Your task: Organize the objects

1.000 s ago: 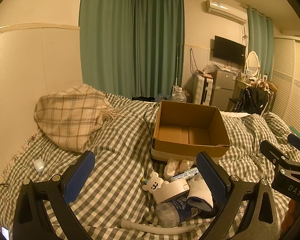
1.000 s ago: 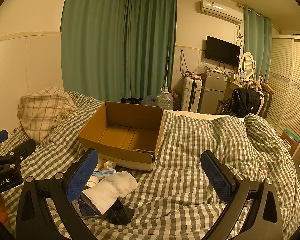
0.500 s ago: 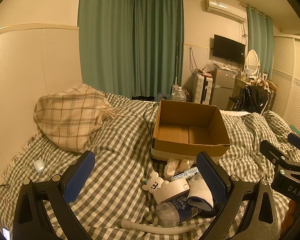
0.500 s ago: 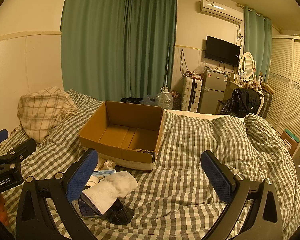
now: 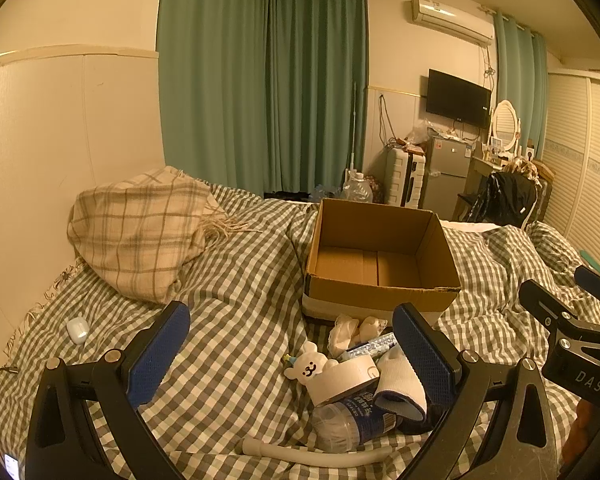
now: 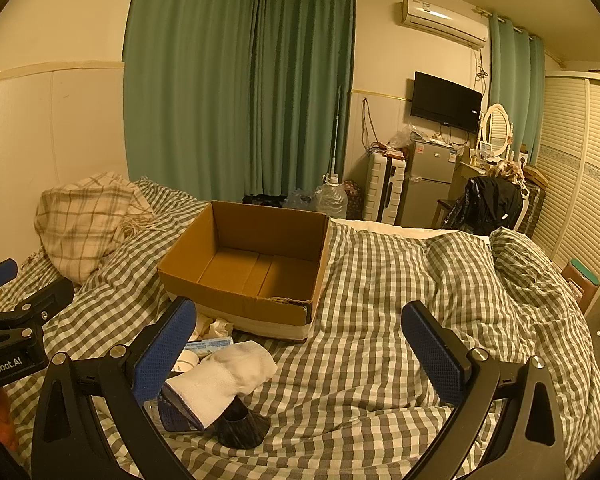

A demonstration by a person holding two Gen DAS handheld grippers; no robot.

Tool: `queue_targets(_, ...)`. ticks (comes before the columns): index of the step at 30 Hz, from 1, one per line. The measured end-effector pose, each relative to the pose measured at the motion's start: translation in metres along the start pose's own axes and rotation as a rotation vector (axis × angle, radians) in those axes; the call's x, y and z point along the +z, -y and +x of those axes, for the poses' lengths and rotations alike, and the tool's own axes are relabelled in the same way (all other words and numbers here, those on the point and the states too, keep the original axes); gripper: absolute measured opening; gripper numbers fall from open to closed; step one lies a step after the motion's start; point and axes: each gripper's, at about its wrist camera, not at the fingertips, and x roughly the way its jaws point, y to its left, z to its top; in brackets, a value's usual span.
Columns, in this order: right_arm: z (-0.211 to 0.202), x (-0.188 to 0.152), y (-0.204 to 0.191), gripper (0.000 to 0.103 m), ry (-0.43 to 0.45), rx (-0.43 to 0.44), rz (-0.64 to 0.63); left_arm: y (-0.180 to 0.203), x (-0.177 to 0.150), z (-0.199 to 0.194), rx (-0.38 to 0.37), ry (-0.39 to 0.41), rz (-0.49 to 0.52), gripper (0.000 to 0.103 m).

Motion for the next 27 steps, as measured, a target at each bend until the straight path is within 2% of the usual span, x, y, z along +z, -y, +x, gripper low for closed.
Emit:
queue_targets(6,-0.007,0.008,-0.002,0.103,0.008,0.005,-0.01,-0.004,0.0,-0.003,-0.006,0.004,-0.008,0.103)
queue_targets(12,-0.018,0.032,-0.013,0.103,0.014,0.059,-0.068,-0.01,0.01,-0.007,0.0,0.006,-0.01,0.103)
queue_targets(16,-0.018,0.044,-0.024,0.103,0.01,0.065,-0.117,-0.019,0.007,0.001,0.003,-0.032,-0.022,0.103)
queue_targets(19,-0.007,0.038,-0.03,0.103,-0.03,0.077,-0.114,-0.027,0.0,0.013,0.017,-0.088,-0.023,0.103)
queue_targets(27,0.047,-0.006,-0.041,0.103,-0.234,0.115,-0.133,-0.035,-0.035,0.054,0.021,-0.245,-0.024,0.103)
